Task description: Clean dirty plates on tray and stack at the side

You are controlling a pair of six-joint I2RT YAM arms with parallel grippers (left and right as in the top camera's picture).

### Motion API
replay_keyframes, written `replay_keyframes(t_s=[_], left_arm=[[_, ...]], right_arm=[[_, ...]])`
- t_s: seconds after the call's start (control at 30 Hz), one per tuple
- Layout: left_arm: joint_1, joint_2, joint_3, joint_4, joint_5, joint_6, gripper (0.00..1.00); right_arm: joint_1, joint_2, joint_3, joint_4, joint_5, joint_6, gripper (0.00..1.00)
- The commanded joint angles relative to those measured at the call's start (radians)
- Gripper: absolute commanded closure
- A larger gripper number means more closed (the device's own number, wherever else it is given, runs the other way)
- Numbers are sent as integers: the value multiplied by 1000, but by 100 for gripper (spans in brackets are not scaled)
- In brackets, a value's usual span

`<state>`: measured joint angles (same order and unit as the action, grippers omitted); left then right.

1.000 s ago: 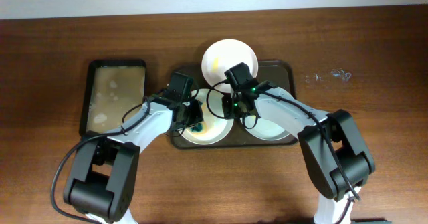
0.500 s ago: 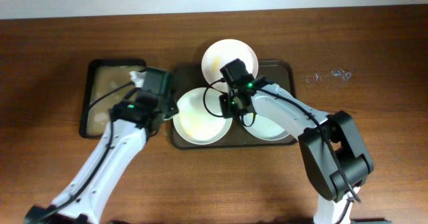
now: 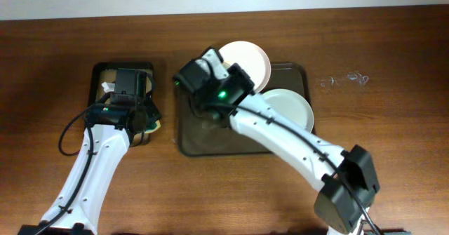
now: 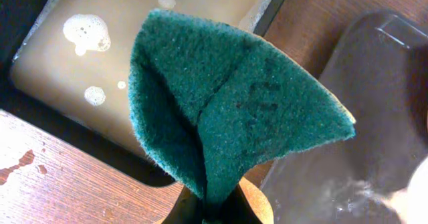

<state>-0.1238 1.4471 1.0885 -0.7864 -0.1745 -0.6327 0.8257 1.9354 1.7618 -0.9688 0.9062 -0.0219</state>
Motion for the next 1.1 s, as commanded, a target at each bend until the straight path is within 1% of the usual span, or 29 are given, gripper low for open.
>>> replay_keyframes(t_s=[0.0,0.13,0.3,0.37,0.43,0.47,0.5,0.57,0.67,0.73,0.77,0.8,0.93,1.07], left_arm=[[7,-10,13,-8,3,-10,100],[7,-10,13,-10,3,-10,100],[7,-10,13,-16,3,-10,100],[7,-10,13,-16,3,-9,100],[7,-10,13,-16,2,-9,100],[7,-10,13,-16,2,-9,100],[7,-10,13,-16,2,-9,100],[7,-10,13,-16,3,-9,100],[7,-10,13,-16,2,-8,100],[7,-10,13,-16,3,-6,100],[7,-10,13,-16,3,-6,100],[7,-10,13,-16,3,-6,100],[7,-10,12,-16,3,-6,100],[7,-10,12,-16,3,-6,100]], right_arm=[[61,-27,24,1,359,-113,96],[74,-27,24,0,389,-113,96],[68,-27,24,0,351,-109,96],[50,-27,23,-1,306,-63,96],[21,-27,21,-18,221,47,96],[-18,-27,15,-23,57,88,96],[-60,-27,10,-24,-135,82,96],[-153,-23,6,-34,-435,83,96],[-336,-19,6,-56,-800,83,96],[-478,-19,6,-79,-977,83,96],[-573,-17,6,-97,-1029,83,96],[-634,-16,6,-108,-1040,84,96],[-877,-15,-10,-116,-1041,83,96],[-1107,-15,-57,-52,-1042,84,96]])
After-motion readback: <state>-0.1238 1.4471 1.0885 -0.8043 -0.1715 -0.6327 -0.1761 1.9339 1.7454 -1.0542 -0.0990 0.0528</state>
